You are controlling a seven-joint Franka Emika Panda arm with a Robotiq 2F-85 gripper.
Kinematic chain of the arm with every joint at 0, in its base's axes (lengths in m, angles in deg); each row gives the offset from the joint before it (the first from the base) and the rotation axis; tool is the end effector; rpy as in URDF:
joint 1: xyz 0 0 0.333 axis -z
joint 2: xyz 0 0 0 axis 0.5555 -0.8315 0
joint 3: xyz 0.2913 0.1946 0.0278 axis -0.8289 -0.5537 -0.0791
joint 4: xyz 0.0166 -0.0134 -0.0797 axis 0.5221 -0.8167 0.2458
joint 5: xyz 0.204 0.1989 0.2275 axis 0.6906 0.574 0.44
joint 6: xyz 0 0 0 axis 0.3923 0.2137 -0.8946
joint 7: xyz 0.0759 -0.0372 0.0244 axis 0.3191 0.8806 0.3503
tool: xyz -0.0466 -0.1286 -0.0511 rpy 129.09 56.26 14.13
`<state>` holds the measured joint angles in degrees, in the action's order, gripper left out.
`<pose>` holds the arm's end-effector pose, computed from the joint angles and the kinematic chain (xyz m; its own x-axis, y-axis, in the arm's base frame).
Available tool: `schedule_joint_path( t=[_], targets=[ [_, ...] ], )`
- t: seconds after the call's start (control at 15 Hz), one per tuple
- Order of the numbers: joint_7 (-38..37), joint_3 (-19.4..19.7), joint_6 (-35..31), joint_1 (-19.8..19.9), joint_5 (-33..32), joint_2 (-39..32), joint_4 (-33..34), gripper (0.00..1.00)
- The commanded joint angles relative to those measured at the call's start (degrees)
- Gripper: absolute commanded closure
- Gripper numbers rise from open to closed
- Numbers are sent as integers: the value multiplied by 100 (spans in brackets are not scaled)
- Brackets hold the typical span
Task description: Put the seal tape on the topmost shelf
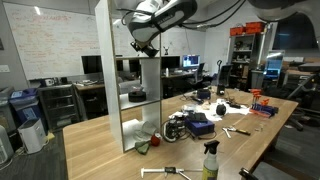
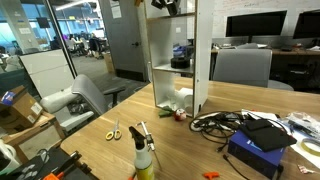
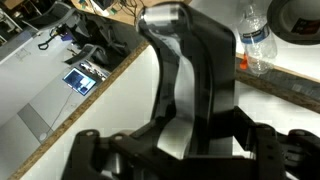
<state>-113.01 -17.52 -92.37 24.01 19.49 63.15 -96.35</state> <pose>0.7155 0.0844 0.6112 0.7540 0.2510 0.6071 -0.2444 -0.7506 0.6139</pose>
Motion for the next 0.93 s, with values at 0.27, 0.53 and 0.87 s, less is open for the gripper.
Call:
schedule_joint_path(
  t=[0.27, 0.53, 0.87],
  targets=[
    [-12, 196, -65, -91, -447, -941, 1474, 60],
    [56, 250, -50, -85, -466, -1144, 1860, 60],
    [174, 205, 8, -16, -275, -1345, 2211, 60]
  ],
)
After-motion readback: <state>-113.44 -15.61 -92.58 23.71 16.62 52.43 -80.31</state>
